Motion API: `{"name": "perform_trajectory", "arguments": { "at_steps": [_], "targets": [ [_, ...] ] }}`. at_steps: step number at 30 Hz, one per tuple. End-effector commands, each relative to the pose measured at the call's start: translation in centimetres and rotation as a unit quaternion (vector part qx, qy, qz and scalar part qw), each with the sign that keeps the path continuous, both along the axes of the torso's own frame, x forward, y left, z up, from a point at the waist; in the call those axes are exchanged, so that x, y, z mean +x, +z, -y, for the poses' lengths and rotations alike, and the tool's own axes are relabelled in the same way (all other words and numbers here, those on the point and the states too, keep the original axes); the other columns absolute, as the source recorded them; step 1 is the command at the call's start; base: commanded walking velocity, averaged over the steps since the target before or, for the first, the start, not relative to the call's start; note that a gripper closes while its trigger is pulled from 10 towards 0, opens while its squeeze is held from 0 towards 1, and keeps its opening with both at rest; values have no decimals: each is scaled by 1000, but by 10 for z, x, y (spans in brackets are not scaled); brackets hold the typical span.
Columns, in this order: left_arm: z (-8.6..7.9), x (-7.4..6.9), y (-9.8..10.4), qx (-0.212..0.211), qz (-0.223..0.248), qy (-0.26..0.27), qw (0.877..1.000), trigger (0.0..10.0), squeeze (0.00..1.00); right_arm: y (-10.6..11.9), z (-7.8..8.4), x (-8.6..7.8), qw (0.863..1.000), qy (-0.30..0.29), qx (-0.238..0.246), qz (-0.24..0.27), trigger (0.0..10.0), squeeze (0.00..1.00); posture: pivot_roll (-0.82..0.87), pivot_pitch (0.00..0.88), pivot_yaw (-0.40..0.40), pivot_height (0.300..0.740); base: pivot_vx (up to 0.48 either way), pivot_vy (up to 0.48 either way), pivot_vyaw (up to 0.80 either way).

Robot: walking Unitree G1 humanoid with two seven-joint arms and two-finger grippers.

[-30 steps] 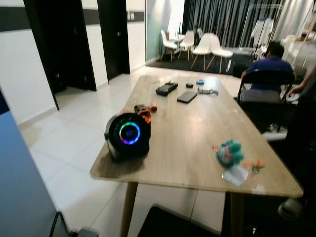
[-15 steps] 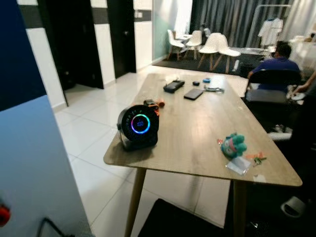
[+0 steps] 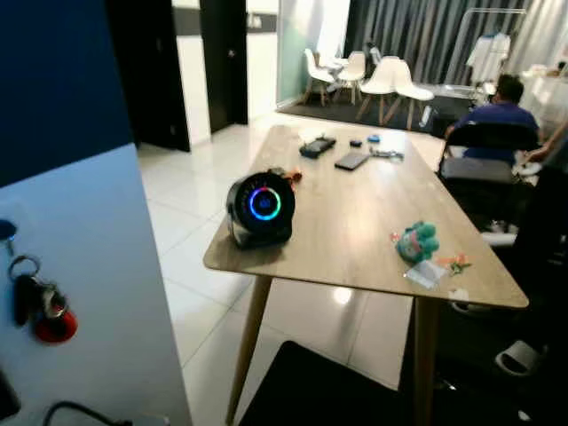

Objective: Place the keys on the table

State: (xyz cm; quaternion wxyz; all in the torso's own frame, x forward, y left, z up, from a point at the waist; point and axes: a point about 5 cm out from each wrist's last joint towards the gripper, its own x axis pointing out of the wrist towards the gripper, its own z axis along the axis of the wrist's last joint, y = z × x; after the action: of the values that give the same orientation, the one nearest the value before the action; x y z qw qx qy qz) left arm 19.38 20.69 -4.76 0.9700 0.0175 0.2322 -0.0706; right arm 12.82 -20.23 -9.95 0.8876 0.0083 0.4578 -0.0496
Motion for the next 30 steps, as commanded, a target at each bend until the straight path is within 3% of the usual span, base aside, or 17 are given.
{"name": "perform_trajectory", "arguments": {
  "at_steps": [1,11,22,30],
  "targets": [
    [-5,-1,-1,5,-6,5,1000,10000,0,-2,-2,-4,1000,1,2,-6,10000,0,52,44,11,740,-270,0,0],
    [-3,11,4,5,4,13,1000,10000,0,2,2,7,1000,15,-6,1,10000,0,47,28,11,740,0,0,0],
    [-2,13,5,9,7,7,1000,10000,0,3,-2,13,999,44,-18,1,10000,0,47,15,12,740,0,0,0],
    [-2,11,3,14,1,12,1000,10000,0,3,-6,13,998,61,-19,-1,10000,0,46,22,14,740,0,0,800]
  ]
}}
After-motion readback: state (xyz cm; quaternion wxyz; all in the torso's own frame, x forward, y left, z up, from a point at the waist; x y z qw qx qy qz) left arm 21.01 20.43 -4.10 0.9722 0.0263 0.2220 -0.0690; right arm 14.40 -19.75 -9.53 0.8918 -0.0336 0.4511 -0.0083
